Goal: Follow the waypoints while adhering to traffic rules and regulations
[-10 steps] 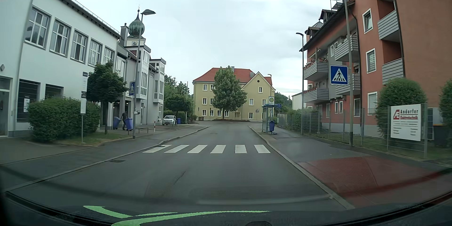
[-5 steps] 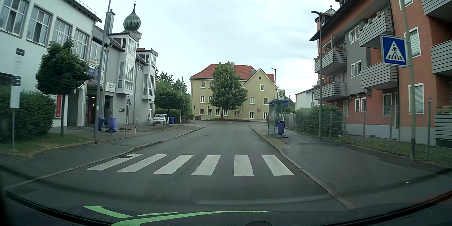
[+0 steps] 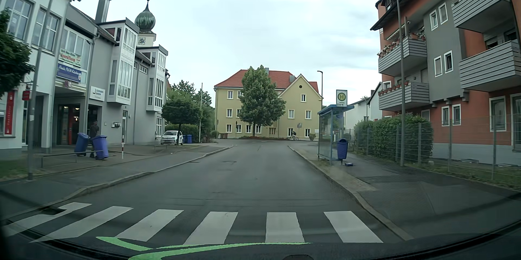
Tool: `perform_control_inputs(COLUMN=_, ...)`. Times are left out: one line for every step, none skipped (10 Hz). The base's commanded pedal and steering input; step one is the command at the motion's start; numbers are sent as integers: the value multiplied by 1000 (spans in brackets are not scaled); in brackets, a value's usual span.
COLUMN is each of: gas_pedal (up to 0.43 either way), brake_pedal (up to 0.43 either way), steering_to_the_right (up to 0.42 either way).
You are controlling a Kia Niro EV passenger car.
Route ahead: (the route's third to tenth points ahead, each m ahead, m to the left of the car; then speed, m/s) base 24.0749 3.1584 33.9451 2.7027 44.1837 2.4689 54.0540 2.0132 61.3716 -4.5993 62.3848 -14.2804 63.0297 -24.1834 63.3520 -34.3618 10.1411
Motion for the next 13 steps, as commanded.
perform_control_inputs(gas_pedal=47, brake_pedal=0, steering_to_the_right=2)
perform_control_inputs(gas_pedal=47, brake_pedal=0, steering_to_the_right=2)
perform_control_inputs(gas_pedal=47, brake_pedal=0, steering_to_the_right=2)
perform_control_inputs(gas_pedal=47, brake_pedal=0, steering_to_the_right=1)
perform_control_inputs(gas_pedal=47, brake_pedal=0, steering_to_the_right=1)
perform_control_inputs(gas_pedal=47, brake_pedal=0, steering_to_the_right=1)
perform_control_inputs(gas_pedal=47, brake_pedal=0, steering_to_the_right=0)
perform_control_inputs(gas_pedal=39, brake_pedal=0, steering_to_the_right=1)
perform_control_inputs(gas_pedal=8, brake_pedal=0, steering_to_the_right=1)
perform_control_inputs(gas_pedal=0, brake_pedal=0, steering_to_the_right=0)
perform_control_inputs(gas_pedal=0, brake_pedal=0, steering_to_the_right=0)
perform_control_inputs(gas_pedal=0, brake_pedal=0, steering_to_the_right=0)
perform_control_inputs(gas_pedal=0, brake_pedal=0, steering_to_the_right=0)
